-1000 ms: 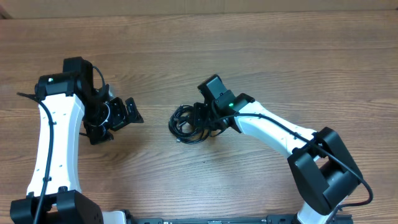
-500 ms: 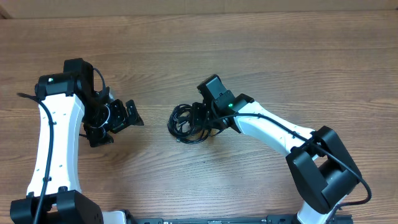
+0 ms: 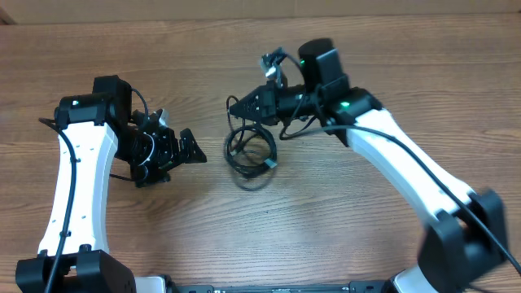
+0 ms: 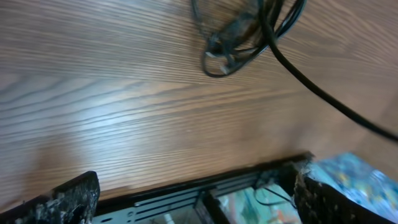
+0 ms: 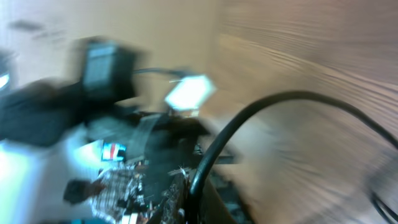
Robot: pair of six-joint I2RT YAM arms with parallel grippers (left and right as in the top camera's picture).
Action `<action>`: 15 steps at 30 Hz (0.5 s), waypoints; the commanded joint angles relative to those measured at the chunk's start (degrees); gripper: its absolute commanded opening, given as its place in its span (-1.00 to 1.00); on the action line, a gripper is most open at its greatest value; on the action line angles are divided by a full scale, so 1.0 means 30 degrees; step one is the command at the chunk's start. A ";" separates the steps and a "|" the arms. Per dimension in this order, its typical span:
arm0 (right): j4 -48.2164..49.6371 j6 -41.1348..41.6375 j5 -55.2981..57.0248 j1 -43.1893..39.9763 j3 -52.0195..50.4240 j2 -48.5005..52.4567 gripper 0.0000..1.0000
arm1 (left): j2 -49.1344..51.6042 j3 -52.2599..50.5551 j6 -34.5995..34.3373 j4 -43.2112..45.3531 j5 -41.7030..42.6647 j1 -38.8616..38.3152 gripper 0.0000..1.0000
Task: Untangle cables
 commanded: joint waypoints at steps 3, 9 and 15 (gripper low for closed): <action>0.0299 0.2186 -0.1180 -0.0670 0.2506 -0.3847 -0.92 | -0.0058 0.0240 0.1209 0.0080 0.1800 -0.0087 0.99; 0.1297 0.5136 -0.1341 -0.1348 0.5384 -0.5727 -0.92 | -0.0058 0.0240 0.2324 -0.0022 0.3053 -0.0306 1.00; 0.2331 0.4218 -0.2754 -0.1362 0.7191 -0.6135 -0.92 | -0.0058 0.0240 0.4306 0.0015 0.5712 -0.0838 1.00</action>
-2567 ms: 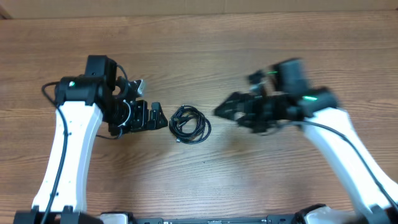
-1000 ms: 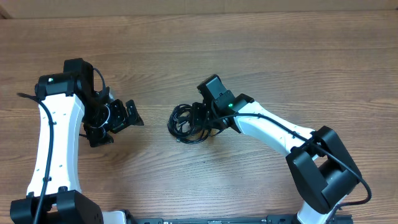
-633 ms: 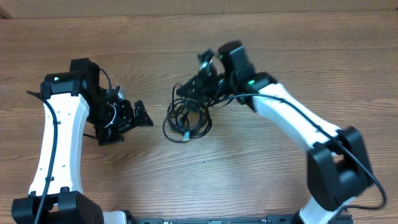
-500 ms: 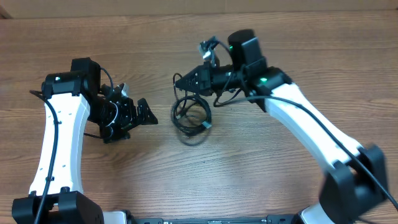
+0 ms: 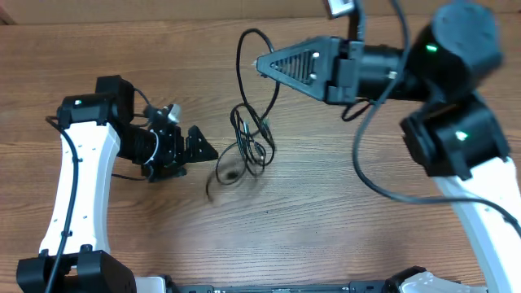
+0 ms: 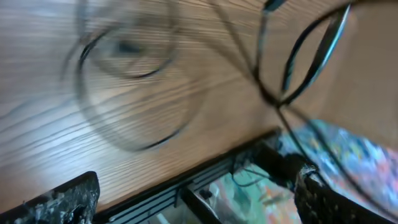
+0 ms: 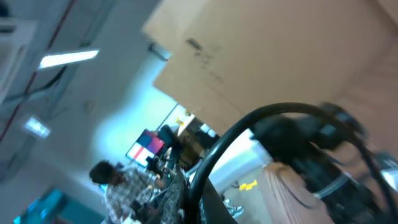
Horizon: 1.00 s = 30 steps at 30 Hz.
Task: Untangle cables
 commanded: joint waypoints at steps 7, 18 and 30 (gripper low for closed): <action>-0.9165 -0.3155 0.4743 0.0015 0.0889 0.0306 -0.92 | -0.0058 0.0240 0.1574 -0.0044 0.2011 -0.0372 1.00; 0.8429 0.8473 -0.1355 -0.1042 0.0889 0.1129 -0.92 | -0.0058 0.0240 0.1960 -0.0554 0.2040 -0.0379 0.92; -1.0484 0.4386 0.7359 -0.1020 0.0882 0.2193 -0.93 | -0.0058 0.0240 0.1392 -0.0189 0.2055 -0.0379 0.99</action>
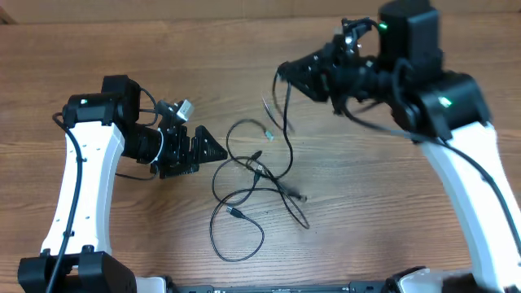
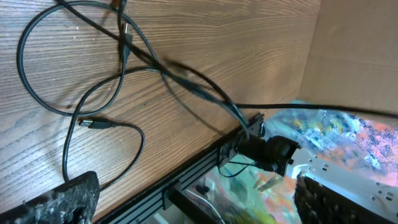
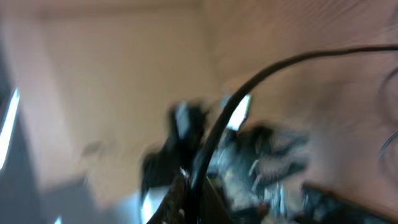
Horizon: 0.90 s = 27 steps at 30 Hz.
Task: Untangle cables
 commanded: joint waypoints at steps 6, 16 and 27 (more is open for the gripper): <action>0.9515 0.5683 -0.3162 0.0022 0.0401 -0.0386 -0.93 | -0.0058 0.0204 -0.0765 0.0248 0.0991 -0.0211 0.98; 1.6007 1.0448 -0.4554 0.0168 0.0401 -0.0415 -0.93 | -0.0051 0.0204 -0.5843 0.2892 0.1443 -0.1851 0.99; 1.5613 1.0134 -0.4692 0.1311 0.0401 -0.0415 -0.93 | -0.0051 0.0204 -1.3311 0.7599 0.1209 -0.2922 1.00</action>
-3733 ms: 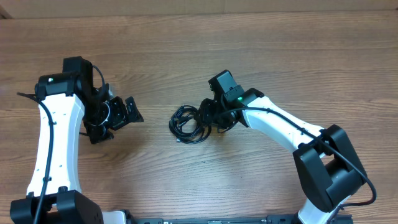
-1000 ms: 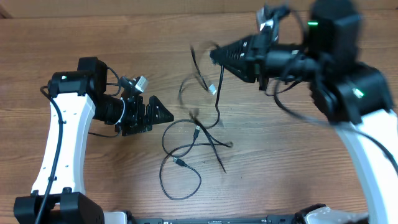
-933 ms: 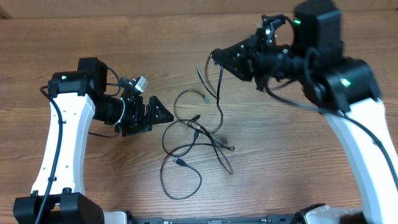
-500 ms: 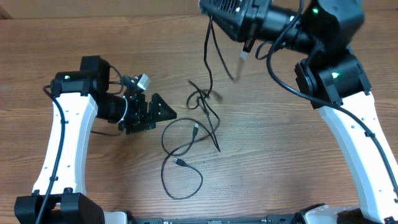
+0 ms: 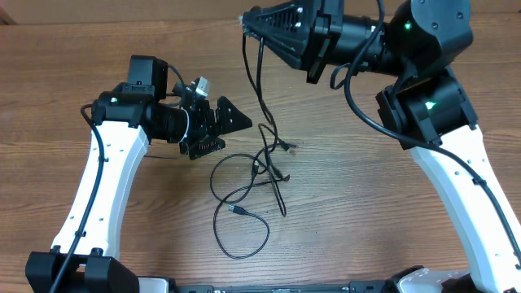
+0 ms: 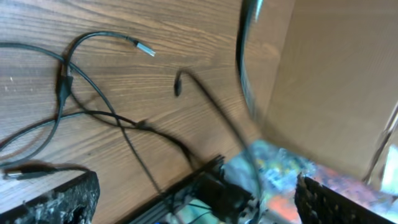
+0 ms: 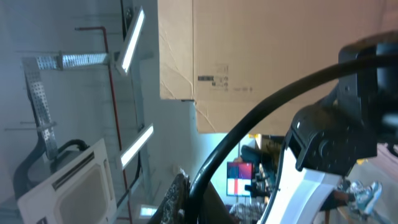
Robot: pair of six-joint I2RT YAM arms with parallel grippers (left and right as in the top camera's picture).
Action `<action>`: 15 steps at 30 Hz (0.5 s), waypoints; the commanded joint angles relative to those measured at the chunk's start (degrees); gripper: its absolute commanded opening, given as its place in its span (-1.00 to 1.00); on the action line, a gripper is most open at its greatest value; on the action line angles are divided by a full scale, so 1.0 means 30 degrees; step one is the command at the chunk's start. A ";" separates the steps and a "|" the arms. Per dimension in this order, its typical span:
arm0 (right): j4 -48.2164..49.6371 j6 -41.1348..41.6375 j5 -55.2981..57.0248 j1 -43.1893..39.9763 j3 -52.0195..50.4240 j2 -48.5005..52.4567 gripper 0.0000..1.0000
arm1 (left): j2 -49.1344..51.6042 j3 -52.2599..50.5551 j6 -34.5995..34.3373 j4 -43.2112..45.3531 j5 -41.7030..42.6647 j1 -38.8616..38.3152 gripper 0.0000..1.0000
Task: Untangle cables
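Observation:
Thin black cables [image 5: 259, 169] lie loosely crossed on the wooden table, with a wide loop [image 5: 242, 232] nearer the front. One black cable [image 5: 260, 75] hangs from my right gripper [image 5: 247, 18], which is raised high above the table and shut on it; the right wrist view shows that cable [image 7: 249, 137] pinched between the fingers [image 7: 177, 193]. My left gripper [image 5: 224, 130] hovers open just left of the hanging cable, holding nothing. In the left wrist view, cable ends [image 6: 99, 81] cross the wood and the hanging cable [image 6: 247, 87] is blurred.
A cardboard wall [image 6: 336, 81] rises behind the table's far edge. A black rail [image 5: 285, 288] runs along the table's front edge. Bare wood [image 5: 366, 212] shows to the right of the cables.
My right gripper has gone up and to the left, still shut on the cable, which now hangs long. The left gripper has moved right and farther back. The cables on the table have shifted.
First the cables lay as a tight coil with my right gripper shut on one strand beside it. Then the gripper was high and the coil was loosening. Later it was lower and the cables lay spread out. Now it is raised again with one cable hanging.

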 commanded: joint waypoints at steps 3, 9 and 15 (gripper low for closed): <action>0.0197 -0.0153 -0.0160 0.0029 0.0415 -0.0430 -0.93 | -0.0051 0.0211 -0.4452 0.0291 -0.0532 -0.0510 1.00; 0.0189 -0.0233 -0.0204 0.0029 0.0415 -0.0430 -0.92 | -0.0044 0.0211 -0.6666 0.1472 -0.2565 -0.2463 0.92; 0.0197 -0.0306 -0.0357 0.0029 0.0415 -0.0430 -0.92 | -0.0044 0.0211 -0.7730 0.1872 -0.4903 -0.3708 0.36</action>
